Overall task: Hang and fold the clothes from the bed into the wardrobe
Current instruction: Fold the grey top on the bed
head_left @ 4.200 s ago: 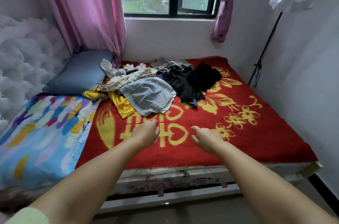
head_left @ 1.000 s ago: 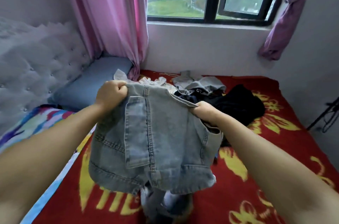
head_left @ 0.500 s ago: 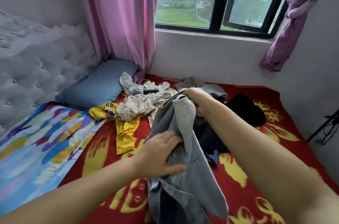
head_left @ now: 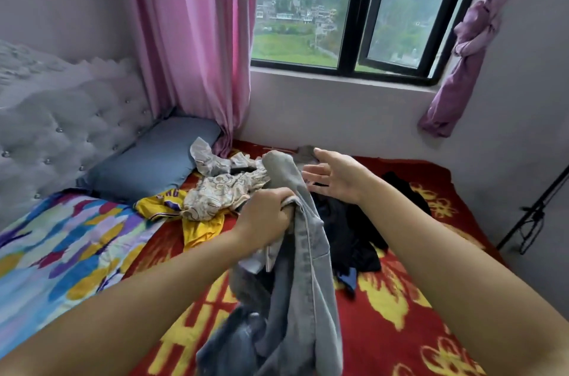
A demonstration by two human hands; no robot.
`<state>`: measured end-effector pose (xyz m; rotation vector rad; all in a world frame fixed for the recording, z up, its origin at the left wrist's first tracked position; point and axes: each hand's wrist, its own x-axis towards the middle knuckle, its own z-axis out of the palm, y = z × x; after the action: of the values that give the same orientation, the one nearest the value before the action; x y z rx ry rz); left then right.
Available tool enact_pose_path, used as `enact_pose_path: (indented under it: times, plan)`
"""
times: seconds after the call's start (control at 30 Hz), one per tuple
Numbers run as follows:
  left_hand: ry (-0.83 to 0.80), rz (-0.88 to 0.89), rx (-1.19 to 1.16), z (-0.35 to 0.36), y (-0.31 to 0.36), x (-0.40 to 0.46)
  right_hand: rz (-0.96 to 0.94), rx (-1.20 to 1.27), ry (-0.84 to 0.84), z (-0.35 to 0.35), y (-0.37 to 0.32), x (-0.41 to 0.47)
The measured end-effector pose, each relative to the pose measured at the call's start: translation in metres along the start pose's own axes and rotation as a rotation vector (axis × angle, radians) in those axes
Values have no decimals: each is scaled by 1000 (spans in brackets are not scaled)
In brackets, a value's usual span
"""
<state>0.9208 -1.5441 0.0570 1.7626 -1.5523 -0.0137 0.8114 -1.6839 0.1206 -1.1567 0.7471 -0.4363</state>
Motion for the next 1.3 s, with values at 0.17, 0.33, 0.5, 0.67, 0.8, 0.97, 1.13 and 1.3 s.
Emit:
enact_pose_path:
  times: [0.17, 0.33, 0.5, 0.67, 0.8, 0.97, 1.13, 1.3]
  plan:
    - [-81, -539, -343, -23, -12, 59, 1, -493, -52, -14, 32, -13]
    - [-231, -771, -612, -30, -6, 81, -114, -857, -70, 14, 109, -25]
    - [-605, -825, -776, -60, -35, 85, -111, -884, 131, -1, 102, -4]
    - [-698, -738, -803, -85, -85, 77, -193, -1230, 210, -26, 60, 9]
    - [-726, -688, -788, -86, -93, 78, -218, -1312, 217, -23, 56, 20]
    - [-702, -759, -697, -90, -107, 80, -138, -747, 106, -26, 60, 25]
    - [-796, -657, -478, -84, -121, 73, -177, -512, 50, -20, 50, 32]
    - [-557, -453, -130, -75, -124, 75, -289, -326, 171, 2, 43, 44]
